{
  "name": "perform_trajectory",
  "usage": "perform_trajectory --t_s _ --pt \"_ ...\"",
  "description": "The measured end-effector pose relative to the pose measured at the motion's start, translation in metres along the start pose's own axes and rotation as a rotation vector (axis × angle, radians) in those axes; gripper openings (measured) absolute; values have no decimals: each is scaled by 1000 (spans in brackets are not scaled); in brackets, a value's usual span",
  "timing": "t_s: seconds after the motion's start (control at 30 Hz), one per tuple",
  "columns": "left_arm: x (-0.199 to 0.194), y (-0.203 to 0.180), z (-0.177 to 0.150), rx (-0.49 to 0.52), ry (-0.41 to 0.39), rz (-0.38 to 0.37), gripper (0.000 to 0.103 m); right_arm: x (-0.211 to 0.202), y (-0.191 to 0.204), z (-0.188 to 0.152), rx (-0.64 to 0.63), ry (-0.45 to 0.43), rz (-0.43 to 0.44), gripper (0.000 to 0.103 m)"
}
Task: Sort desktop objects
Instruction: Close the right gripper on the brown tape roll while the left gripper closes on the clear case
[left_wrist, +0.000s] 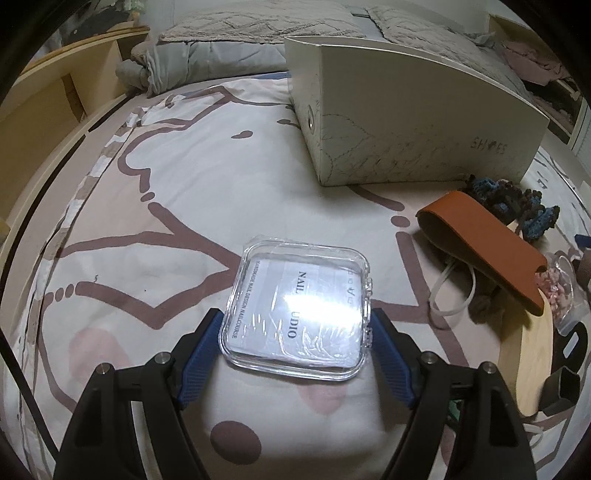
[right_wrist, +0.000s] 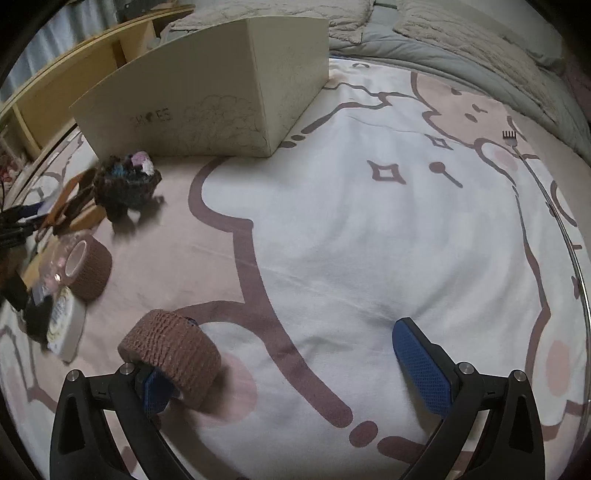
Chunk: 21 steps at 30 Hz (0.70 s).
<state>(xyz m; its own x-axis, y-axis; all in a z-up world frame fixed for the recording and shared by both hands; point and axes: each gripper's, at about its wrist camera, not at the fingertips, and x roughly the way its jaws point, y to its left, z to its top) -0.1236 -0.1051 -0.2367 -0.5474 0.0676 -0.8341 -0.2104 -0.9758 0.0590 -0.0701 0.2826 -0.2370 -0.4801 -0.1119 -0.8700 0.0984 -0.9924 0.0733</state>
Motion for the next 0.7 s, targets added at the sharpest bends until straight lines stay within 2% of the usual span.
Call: perform_trajectory --t_s 0.1,0.3,0.53,0.57,0.6,0.7 --pt "2 1 -1 -4 0 -4 80 -8 -5 3 31 -13 48 103" --pt "5 3 -1 -19 4 -13 89 -27 4 2 -77 -52 19 103" --pt "8 1 -1 -9 10 -11 95 -32 33 -2 -221 -81 72 103" --pt "8 1 -1 -10 12 -12 97 -30 36 -2 -231 -81 73 102" --pt "8 1 -1 -11 13 -14 97 -29 39 -2 -239 -80 75 94" --pt "10 1 -1 -11 19 -19 101 -20 47 -1 -254 -50 74 80"
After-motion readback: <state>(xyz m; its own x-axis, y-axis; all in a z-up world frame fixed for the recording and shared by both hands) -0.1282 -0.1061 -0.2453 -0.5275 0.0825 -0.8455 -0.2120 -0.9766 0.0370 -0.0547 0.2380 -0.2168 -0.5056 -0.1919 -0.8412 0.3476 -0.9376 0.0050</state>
